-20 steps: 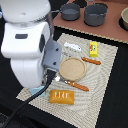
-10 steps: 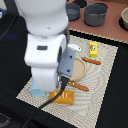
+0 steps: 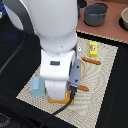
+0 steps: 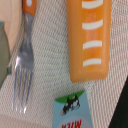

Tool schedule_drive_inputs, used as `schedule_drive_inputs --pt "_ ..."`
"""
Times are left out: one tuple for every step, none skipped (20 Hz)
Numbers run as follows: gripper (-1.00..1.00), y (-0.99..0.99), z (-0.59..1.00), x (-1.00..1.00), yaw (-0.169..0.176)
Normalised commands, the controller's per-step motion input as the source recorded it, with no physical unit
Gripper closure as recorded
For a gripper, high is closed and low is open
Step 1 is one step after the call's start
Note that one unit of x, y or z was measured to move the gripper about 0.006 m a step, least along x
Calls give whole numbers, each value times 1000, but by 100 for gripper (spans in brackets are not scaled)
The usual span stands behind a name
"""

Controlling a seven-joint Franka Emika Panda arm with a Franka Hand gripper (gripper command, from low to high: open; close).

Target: Interact with the objects in diverse but meaningful ways.

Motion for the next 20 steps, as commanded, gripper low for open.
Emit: schedule_drive_inputs --pt "-100 -360 -31 891 0" --pt "-100 -363 -54 857 0" --pt "-100 -334 -83 826 0" --pt "-100 -291 -89 789 0" --pt "-100 -240 -163 674 0" --pt "-100 -200 -211 529 0" --pt "-100 -140 -206 289 10" --pt "-100 -43 -186 229 11" --pt "-100 -77 -200 200 13" --pt "-100 -63 -203 180 7" --pt "-100 -114 -189 131 5" --pt "-100 -120 -191 74 9" --pt "-100 -114 -191 54 11" --pt "-100 -120 -180 0 13" --pt "-100 -166 -154 0 13" --pt "-100 -191 -126 31 0" --pt "-100 -229 -103 103 0" --pt "-100 -280 -74 106 0" --pt "-100 -314 -43 106 -6" --pt "-100 -323 -3 151 -17"
